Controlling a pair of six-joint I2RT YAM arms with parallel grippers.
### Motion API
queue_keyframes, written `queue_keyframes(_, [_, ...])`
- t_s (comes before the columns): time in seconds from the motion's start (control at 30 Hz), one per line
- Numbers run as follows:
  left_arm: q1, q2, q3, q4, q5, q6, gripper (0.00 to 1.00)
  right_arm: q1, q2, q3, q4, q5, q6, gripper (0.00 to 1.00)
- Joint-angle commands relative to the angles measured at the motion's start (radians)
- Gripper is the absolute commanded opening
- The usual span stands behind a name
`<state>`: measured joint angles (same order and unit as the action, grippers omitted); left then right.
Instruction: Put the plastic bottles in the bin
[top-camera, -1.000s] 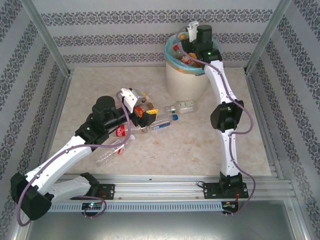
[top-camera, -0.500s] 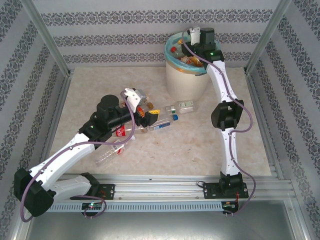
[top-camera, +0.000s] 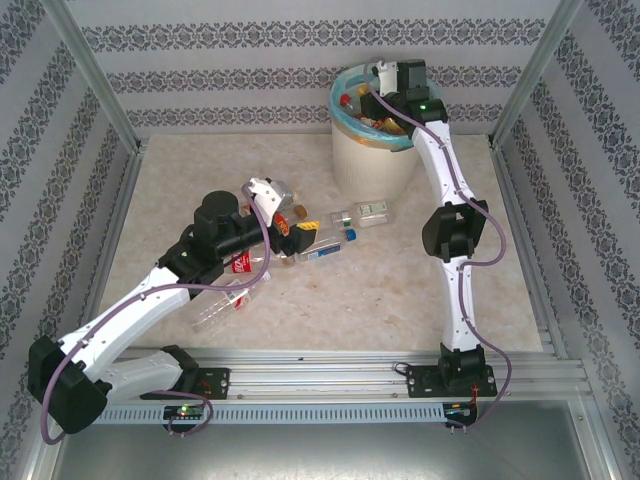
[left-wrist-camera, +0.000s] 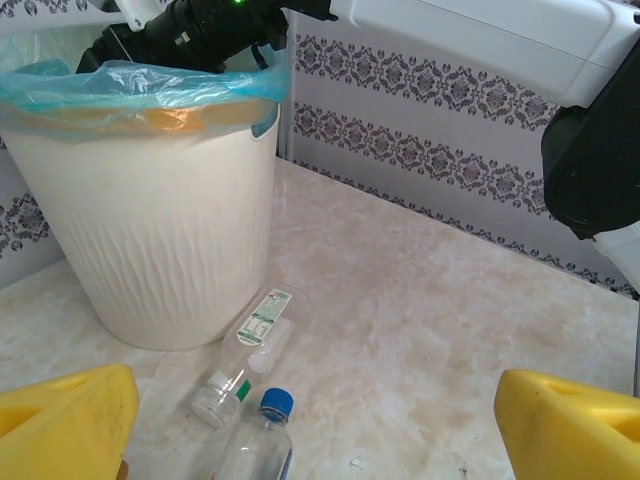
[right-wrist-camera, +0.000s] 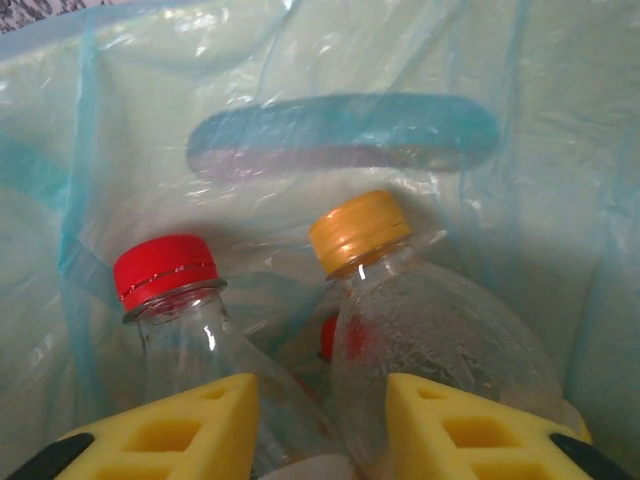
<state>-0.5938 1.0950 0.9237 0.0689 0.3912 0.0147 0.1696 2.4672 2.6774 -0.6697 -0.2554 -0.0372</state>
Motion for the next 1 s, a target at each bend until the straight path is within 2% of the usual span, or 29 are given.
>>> queue_keyframes(0.0, [0.005, -0.032, -0.005, 0.026, 0.012, -0.023, 0.92, 0.015, -0.050, 0.055, -0.044, 0.019, -0.012, 0.44])
queue_keyframes(0.23, [0.005, -0.077, 0.016, -0.024, -0.020, -0.053, 0.92, 0.035, -0.131, 0.129, 0.056, 0.108, -0.047, 0.55])
queue_keyframes(0.4, [0.006, -0.144, 0.013, -0.080, -0.064, -0.049, 0.92, 0.049, -0.203, 0.147, 0.066, 0.114, -0.050, 0.56])
queue_keyframes(0.6, [0.006, -0.197, 0.046, -0.220, -0.153, -0.077, 0.91, 0.106, -0.304, 0.097, -0.028, 0.097, -0.057, 0.56])
queue_keyframes(0.77, [0.006, -0.211, 0.127, -0.462, -0.277, -0.121, 0.89, 0.212, -0.487, -0.175, -0.014, 0.064, -0.094, 0.56])
queue_keyframes(0.87, [0.008, -0.227, 0.169, -0.621, -0.355, -0.160, 0.88, 0.292, -0.618, -0.389, 0.057, 0.069, -0.099, 0.56])
queue_keyframes(0.97, [0.009, -0.224, 0.209, -0.806, -0.385, -0.196, 0.88, 0.360, -0.736, -0.618, 0.139, 0.073, -0.086, 0.56])
